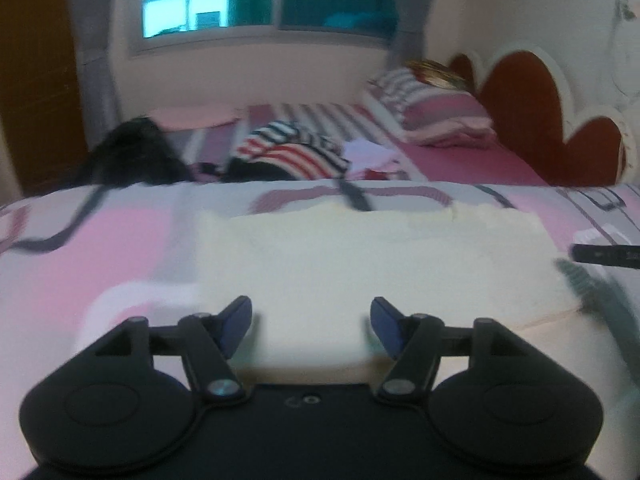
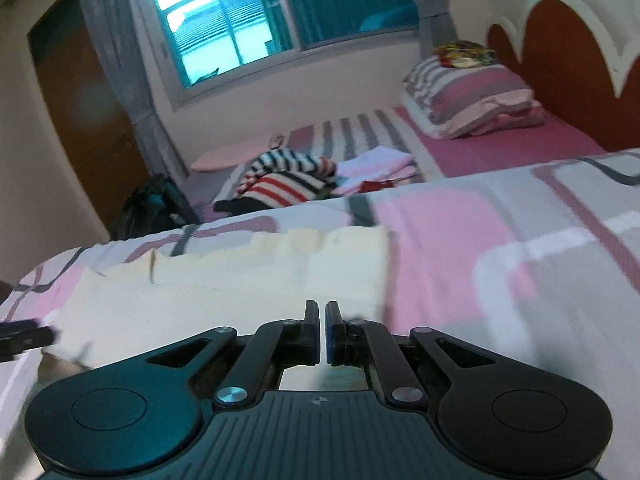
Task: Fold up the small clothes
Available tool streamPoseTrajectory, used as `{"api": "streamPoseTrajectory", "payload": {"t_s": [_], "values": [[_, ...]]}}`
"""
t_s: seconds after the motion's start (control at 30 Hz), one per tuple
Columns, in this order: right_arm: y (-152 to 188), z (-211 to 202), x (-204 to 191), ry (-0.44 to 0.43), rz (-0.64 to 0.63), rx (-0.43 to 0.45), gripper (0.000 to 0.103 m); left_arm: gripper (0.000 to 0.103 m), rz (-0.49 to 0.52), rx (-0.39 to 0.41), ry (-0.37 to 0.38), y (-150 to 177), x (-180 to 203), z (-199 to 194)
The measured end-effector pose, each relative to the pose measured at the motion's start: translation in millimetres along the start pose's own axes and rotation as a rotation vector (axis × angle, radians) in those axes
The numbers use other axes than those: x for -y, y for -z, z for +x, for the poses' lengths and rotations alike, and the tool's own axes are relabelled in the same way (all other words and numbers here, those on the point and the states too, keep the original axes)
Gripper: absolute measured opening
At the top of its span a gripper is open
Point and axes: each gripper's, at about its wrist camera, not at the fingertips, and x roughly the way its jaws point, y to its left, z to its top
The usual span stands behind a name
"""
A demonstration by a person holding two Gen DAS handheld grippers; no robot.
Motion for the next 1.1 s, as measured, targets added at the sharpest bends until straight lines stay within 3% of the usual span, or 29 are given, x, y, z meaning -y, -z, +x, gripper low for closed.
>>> {"api": "streamPoseTrajectory", "payload": {"t_s": [0.1, 0.2, 0.27, 0.33, 0.43, 0.47, 0.53, 0.63, 0.7, 0.8, 0.9, 1.1], "values": [[-0.6, 18.7, -12.0, 0.024, -0.037, -0.004, 0.004, 0.064, -0.036, -0.033, 0.015, -8.2, 2.7, 29.4], [1.1, 38.3, -8.9, 0.058, -0.042, -0.03, 0.004, 0.062, -0.094, -0.065, -0.026, -2.7, -17.2, 52.2], [2.3, 47.0, 1.8, 0.109, -0.022, -0.035, 0.004, 0.064, -0.081, -0.059, -0.036, -1.5, -24.5, 51.4], [2.5, 50.6, 16.1, 0.124, 0.014, -0.03, 0.004, 0.064, -0.047, -0.058, -0.091, -0.8, -25.4, 49.3], [-0.1, 52.3, 19.5, 0.122, 0.016, -0.033, 0.004, 0.065, -0.096, -0.059, -0.078, 2.2, -42.0, 48.2], [-2.1, 50.3, 17.5, 0.119, 0.011, -0.032, 0.004, 0.062, -0.111, -0.058, -0.071, -0.2, -46.1, 44.7], [-7.6, 43.9, 9.3, 0.09, -0.021, -0.002, 0.004, 0.061, -0.135, -0.012, -0.062, -11.3, -48.6, 34.9], [-17.6, 45.2, -7.1, 0.068, -0.086, 0.025, 0.004, 0.065, -0.097, 0.023, -0.019, -34.2, -42.2, 39.3], [-24.3, 57.3, -15.0, 0.046, -0.092, 0.0, 0.004, 0.077, -0.038, -0.013, -0.023, -46.0, -36.1, 61.6], [-27.6, 77.5, -22.2, 0.036, -0.128, -0.037, 0.004, 0.078, -0.031, -0.112, -0.08, -42.4, -48.8, 100.6], [-25.0, 103.3, -9.1, 0.112, -0.141, -0.112, 0.003, 0.079, -0.002, -0.091, -0.07, -35.7, -56.0, 103.2], [-23.8, 106.2, -1.1, 0.103, -0.132, -0.107, 0.004, 0.081, 0.007, -0.099, -0.089, -37.8, -50.9, 103.3]]}}
